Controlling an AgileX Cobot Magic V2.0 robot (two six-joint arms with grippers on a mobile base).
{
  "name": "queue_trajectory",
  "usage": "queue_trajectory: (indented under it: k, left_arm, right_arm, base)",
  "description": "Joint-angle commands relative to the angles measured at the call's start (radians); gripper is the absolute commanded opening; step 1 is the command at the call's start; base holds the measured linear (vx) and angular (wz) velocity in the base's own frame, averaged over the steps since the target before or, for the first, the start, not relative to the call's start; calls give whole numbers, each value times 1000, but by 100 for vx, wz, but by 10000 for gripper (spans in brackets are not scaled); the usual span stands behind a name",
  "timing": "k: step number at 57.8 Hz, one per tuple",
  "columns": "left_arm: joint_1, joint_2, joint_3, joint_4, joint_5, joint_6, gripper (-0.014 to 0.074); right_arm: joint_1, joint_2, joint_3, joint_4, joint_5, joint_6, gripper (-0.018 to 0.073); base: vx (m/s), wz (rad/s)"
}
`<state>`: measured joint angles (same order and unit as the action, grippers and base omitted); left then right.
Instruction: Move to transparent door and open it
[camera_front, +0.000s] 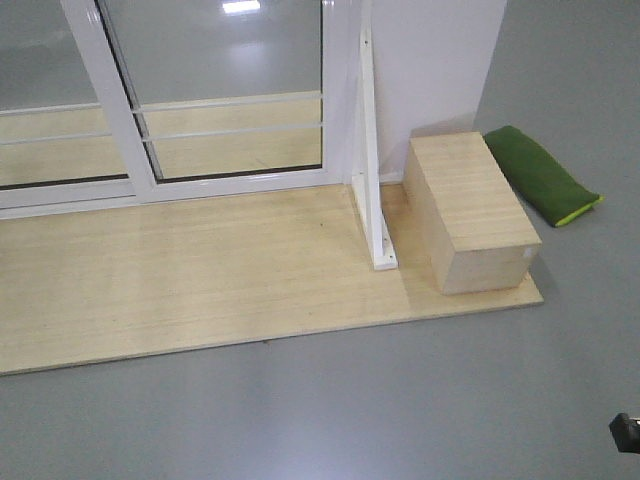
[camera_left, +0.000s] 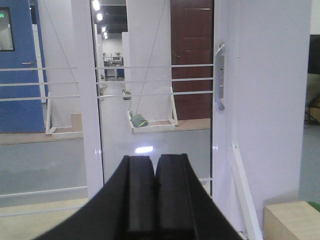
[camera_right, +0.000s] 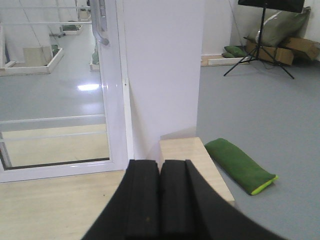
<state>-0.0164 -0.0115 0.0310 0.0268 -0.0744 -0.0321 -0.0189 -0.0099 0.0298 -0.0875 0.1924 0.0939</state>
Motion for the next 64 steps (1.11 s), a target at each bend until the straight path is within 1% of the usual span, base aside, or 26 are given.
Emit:
queue_trajectory:
  k: [1,35,64]
  left_arm:
    - [-6,-4,14,-7,-83,0,-6]
    - [-6,-4,14,-7,-83,0,-6]
    - [-6,-4,14,-7,-83,0,-6]
  right_arm:
    - [-4,-15,5,-11,-81,0,-9]
    - [-4,-15,5,-11,-81,0,-9]
    - [-4,-15,5,-11,-81,0,-9]
  base:
    - [56,23]
    - [52,18]
    - [39,5]
